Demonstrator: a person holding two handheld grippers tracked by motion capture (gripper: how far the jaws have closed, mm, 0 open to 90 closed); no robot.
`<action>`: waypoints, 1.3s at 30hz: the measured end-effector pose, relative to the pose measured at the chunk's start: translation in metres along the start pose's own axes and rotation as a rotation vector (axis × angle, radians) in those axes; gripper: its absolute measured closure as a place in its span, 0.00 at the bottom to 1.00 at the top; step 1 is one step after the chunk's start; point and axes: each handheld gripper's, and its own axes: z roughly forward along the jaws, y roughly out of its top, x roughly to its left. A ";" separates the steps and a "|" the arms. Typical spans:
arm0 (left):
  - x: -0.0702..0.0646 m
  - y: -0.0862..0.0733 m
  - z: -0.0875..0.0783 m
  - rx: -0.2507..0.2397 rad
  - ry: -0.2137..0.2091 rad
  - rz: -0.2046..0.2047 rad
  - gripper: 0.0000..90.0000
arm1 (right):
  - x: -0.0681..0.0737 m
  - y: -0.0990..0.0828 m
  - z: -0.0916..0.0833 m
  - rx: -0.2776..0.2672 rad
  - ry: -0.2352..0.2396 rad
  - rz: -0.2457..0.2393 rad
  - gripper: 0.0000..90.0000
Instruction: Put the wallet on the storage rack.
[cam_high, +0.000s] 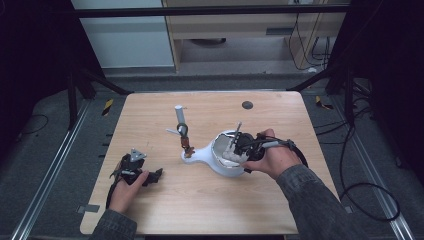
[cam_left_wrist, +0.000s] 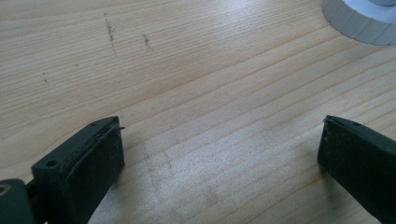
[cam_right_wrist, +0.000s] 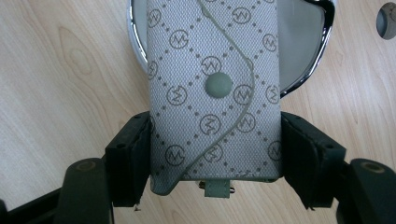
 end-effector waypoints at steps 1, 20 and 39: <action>0.000 0.000 0.000 0.000 0.000 0.000 0.00 | -0.001 0.001 0.001 -0.001 0.002 -0.001 0.35; 0.000 0.000 0.000 0.001 -0.002 0.002 0.00 | -0.008 0.011 0.011 0.031 0.016 0.010 0.35; 0.000 0.000 0.000 0.002 -0.003 0.003 0.00 | -0.012 0.023 0.018 0.044 0.029 0.008 0.35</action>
